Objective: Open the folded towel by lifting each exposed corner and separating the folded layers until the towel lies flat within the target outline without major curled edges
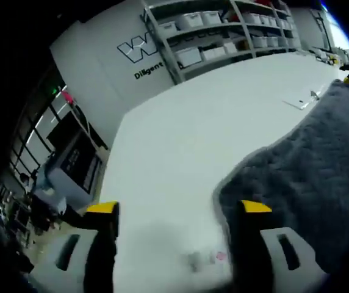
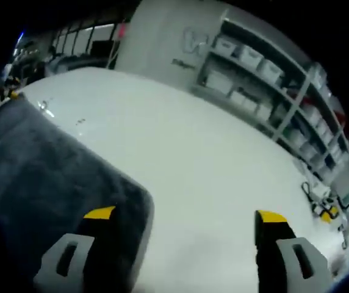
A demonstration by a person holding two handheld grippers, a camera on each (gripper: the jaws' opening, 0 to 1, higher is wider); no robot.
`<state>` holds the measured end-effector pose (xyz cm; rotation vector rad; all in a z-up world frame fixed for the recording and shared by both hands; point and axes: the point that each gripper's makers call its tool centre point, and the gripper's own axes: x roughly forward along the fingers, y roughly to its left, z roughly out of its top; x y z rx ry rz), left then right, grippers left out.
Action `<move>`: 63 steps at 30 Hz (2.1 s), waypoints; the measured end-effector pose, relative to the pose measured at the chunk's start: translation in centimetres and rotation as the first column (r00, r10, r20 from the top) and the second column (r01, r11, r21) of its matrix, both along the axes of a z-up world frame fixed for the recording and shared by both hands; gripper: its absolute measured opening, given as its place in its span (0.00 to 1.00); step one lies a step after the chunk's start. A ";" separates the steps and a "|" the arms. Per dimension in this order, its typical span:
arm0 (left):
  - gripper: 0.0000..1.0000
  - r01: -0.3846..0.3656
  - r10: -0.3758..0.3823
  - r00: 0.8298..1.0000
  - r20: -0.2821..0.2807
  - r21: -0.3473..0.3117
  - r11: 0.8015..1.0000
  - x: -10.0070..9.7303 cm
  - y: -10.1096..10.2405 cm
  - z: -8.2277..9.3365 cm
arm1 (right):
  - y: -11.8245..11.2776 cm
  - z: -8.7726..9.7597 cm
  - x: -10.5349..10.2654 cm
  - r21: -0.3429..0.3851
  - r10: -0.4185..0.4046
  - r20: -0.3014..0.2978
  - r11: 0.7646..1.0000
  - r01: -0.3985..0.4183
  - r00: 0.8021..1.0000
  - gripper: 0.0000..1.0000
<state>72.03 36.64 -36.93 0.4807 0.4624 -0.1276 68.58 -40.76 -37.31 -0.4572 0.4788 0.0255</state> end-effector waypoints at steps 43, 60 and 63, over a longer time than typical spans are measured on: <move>1.00 -0.207 0.205 0.978 0.027 0.068 0.976 -3.2 4.0 0.1 | -3.9 2.4 -0.3 0.111 -0.059 0.080 0.993 0.050 0.995 1.00; 1.00 -0.042 0.100 0.971 0.219 -0.256 0.966 -7.9 -3.3 5.2 | -1.1 5.9 -2.6 0.175 0.005 0.161 0.984 -0.034 0.987 1.00; 1.00 -0.027 0.085 0.970 0.228 -0.244 0.969 -10.1 -4.5 6.1 | -0.3 7.2 -3.3 0.176 0.024 0.183 0.983 -0.056 0.983 1.00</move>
